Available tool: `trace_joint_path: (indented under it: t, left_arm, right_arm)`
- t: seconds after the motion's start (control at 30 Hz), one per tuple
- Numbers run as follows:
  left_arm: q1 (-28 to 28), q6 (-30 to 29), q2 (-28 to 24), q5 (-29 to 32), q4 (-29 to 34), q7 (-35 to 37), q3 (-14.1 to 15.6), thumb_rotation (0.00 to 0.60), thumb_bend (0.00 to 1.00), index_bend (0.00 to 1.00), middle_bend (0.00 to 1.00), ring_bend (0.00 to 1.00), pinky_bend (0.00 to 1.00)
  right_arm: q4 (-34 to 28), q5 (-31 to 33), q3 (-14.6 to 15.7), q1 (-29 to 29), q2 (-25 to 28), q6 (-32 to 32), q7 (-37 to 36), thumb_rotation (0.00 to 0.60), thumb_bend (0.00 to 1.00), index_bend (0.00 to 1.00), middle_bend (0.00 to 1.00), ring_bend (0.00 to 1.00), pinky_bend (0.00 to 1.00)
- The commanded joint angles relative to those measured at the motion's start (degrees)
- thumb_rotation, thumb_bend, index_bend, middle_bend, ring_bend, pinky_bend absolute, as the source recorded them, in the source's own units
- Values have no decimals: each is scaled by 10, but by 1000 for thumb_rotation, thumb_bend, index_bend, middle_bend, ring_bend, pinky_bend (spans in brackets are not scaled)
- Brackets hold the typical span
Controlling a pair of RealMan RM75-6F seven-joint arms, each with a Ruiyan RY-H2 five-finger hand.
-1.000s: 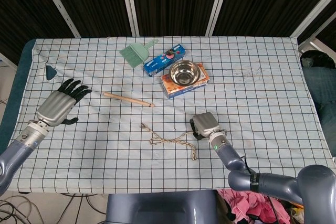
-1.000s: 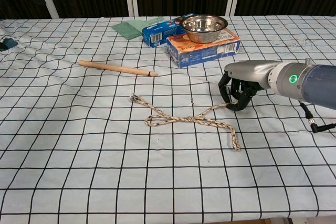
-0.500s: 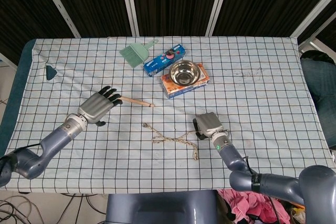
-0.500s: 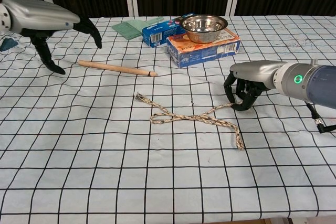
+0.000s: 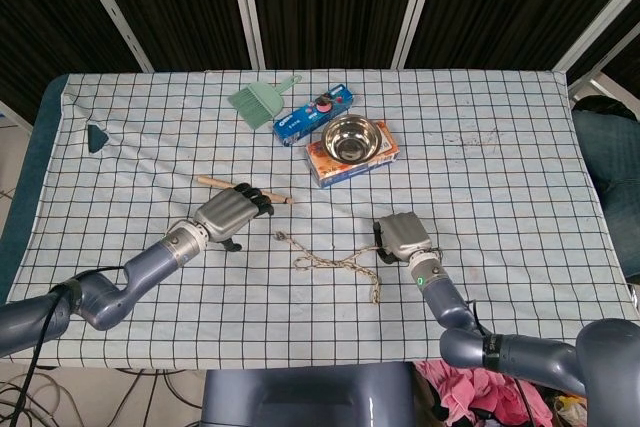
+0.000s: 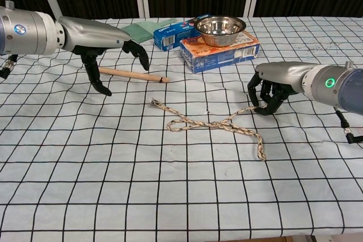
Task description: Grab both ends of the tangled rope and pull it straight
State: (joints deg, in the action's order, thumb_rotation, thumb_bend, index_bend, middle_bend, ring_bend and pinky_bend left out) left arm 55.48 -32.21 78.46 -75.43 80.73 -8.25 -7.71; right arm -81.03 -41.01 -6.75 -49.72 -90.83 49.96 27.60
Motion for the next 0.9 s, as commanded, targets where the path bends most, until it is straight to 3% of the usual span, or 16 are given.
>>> trace_joint_path:
  t: [0.03, 0.13, 0.3, 0.47, 0.63, 0.9]
  left_arm:
    - [7, 0, 5, -4, -4, -5, 3, 600, 165, 204, 528, 547, 567]
    - [14, 9, 11, 4, -9, -7, 6, 600, 166, 206, 681, 662, 648]
    - [27, 20, 28, 20, -27, -22, 8, 600, 169, 221, 777, 741, 676]
    - [53, 52, 39, 48, -44, -48, 13, 600, 266, 258, 809, 761, 677]
    - [87, 97, 44, 111, -57, -67, 16, 600, 285, 282, 812, 761, 677]
    - [94, 54, 91, 127, -96, -81, 24, 600, 240, 333, 815, 761, 677]
  right_arm:
    - [1, 0, -1, 1, 1, 0, -2, 600, 408, 611, 837, 1000, 914]
    - [3, -2, -2, 4, 1, -1, -6, 600, 408, 610, 837, 1000, 914]
    - [9, -8, -2, 7, -1, -7, -14, 600, 408, 610, 837, 1000, 914]
    - [17, -18, -7, 12, -3, -8, -29, 600, 408, 611, 840, 1000, 918]
    - [25, -30, -11, 18, -6, -9, -46, 600, 409, 611, 841, 1000, 919]
    - [28, -54, -26, 33, -6, 8, -82, 600, 408, 611, 844, 1000, 921]
